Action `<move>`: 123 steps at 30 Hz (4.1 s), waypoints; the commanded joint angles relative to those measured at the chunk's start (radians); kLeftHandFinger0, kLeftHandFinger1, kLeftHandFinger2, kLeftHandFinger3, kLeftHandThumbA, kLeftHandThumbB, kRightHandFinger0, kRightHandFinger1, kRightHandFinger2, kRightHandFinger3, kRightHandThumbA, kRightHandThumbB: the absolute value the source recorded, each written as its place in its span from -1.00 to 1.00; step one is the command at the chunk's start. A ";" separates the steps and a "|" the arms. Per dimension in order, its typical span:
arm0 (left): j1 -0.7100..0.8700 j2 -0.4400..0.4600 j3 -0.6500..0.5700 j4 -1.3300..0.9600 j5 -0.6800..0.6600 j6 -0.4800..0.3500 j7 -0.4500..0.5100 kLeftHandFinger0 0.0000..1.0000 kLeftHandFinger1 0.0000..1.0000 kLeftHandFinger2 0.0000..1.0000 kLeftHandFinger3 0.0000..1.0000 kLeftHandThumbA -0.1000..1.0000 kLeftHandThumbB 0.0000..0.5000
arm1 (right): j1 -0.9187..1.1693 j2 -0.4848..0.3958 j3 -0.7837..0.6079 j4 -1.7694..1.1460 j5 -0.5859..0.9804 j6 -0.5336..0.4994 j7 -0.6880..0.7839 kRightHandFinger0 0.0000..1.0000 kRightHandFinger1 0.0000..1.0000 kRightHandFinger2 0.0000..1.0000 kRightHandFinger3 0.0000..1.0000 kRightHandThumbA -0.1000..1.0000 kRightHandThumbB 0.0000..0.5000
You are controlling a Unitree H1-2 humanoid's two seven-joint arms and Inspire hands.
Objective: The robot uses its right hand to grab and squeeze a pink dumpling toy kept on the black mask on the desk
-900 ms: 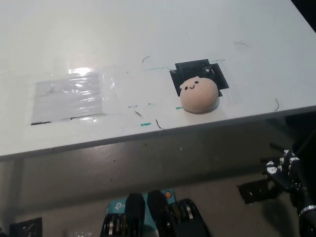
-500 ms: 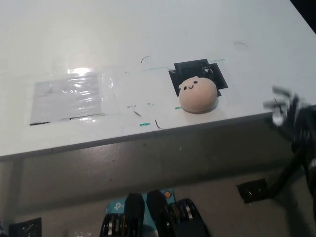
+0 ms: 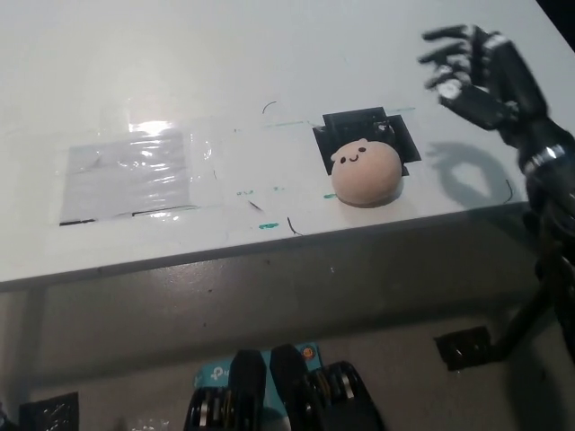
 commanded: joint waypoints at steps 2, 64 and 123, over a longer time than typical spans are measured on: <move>-0.003 0.019 0.009 -0.012 -0.024 -0.025 -0.023 -1.00 -0.97 -0.77 -0.64 1.00 1.00 | -0.127 -0.050 0.100 0.061 -0.075 -0.027 0.102 -0.16 0.09 0.52 0.95 -0.23 0.33; -0.024 0.030 0.008 -0.042 -0.027 0.012 -0.007 -1.00 -0.95 -0.78 -0.69 1.00 1.00 | -0.114 0.094 0.532 0.752 -0.591 -0.397 -0.264 -1.00 -1.00 -0.62 1.00 -1.00 -0.97; -0.021 0.034 0.014 -0.060 -0.027 0.008 -0.001 -1.00 -0.92 -0.73 -0.63 1.00 1.00 | -0.346 0.094 0.370 0.802 -0.765 -0.610 -0.913 -1.00 -0.48 0.24 -0.05 -1.00 -0.01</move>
